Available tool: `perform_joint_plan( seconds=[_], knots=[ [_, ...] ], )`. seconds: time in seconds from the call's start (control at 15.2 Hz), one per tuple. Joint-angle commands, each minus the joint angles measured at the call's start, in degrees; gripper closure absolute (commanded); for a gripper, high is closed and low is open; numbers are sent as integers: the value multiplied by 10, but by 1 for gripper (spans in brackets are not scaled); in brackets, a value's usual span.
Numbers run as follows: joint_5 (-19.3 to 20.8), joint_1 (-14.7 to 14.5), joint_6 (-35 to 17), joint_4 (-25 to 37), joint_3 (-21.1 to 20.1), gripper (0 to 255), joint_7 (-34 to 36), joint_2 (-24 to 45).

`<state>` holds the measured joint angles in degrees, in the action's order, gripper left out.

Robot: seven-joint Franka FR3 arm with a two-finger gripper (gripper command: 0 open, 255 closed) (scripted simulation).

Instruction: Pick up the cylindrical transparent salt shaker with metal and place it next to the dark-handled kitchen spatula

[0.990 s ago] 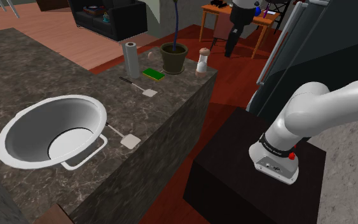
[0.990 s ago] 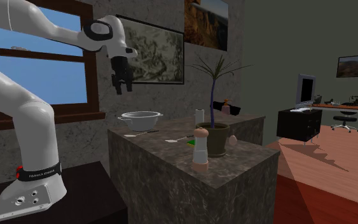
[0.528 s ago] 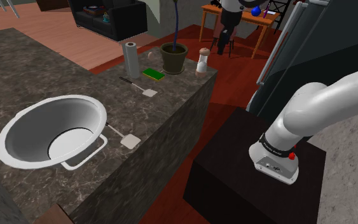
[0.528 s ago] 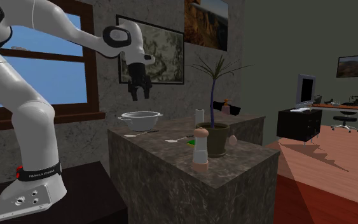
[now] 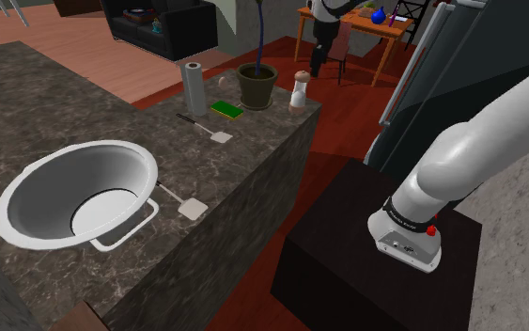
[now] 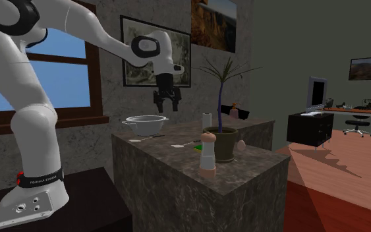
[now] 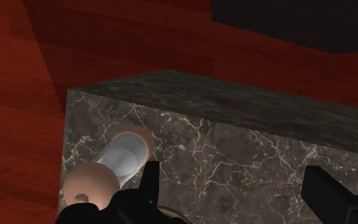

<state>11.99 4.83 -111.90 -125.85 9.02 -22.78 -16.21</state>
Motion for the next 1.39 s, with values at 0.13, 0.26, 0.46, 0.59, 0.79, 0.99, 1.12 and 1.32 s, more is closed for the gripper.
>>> perform_joint_plan(
  seconds=[0.13,0.26,0.46,0.59,0.79,0.99,1.12,1.32],
  knots=[
    [-8,10,-22,60,25,0,-38,86],
    [-15,16,-29,94,35,0,-57,130],
    [-30,27,-34,152,46,0,-85,197],
    [-42,36,-34,195,52,0,-104,243],
    [-57,49,-29,255,56,0,-127,303],
    [-58,52,-50,241,57,0,-127,310],
    [-58,53,-64,232,57,0,-128,315],
    [-60,55,-82,222,57,0,-128,322]
  ],
)
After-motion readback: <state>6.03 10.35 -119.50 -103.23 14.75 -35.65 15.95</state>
